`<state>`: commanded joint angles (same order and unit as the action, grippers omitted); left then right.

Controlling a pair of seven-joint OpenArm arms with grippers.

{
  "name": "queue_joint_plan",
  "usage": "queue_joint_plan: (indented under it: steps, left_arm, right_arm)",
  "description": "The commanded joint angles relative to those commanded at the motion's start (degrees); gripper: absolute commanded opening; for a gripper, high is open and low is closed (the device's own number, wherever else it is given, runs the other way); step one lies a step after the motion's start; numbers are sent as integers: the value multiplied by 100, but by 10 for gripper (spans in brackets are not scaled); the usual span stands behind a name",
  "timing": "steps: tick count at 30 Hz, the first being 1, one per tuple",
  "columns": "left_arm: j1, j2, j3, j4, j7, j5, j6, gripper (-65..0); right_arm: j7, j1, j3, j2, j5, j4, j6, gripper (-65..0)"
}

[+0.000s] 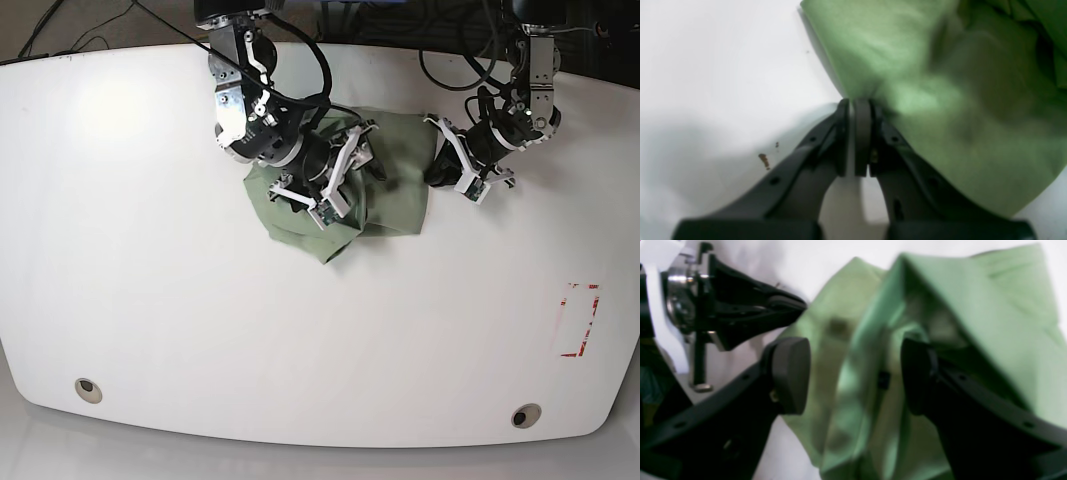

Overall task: Layout the t-shirt on the table in an organized manner, then fold the t-shirt properly
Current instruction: 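Press the right gripper onto the bundle and tuck the folded end under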

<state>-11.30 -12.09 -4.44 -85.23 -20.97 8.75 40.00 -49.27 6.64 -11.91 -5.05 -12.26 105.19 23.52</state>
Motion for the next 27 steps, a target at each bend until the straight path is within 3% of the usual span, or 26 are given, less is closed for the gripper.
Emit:
queue_joint_plan:
  steps: [7,18,21,25,27]
  left_arm:
    - [0,0,0,0,0,9,0,-625]
    - [0,0,0,0,0,9,0,-625]
    - [-9,0,0,9,0,9,0,-625]
    - [-9,0,0,0,-18,9,0,-625]
    - [-9,0,0,9,-18,9,0,-625]
  right_arm:
    - [387,0,-26,149,0,-387,-167,-243]
    - [695,-18,-18,352,0,-695,-167,-265]
    - [695,-35,-18,352,0,-695,-167,-349]
    - [695,-44,-18,352,0,-695,-167,-529]
    - [695,-53,-26,352,0,-695,-167,-650]
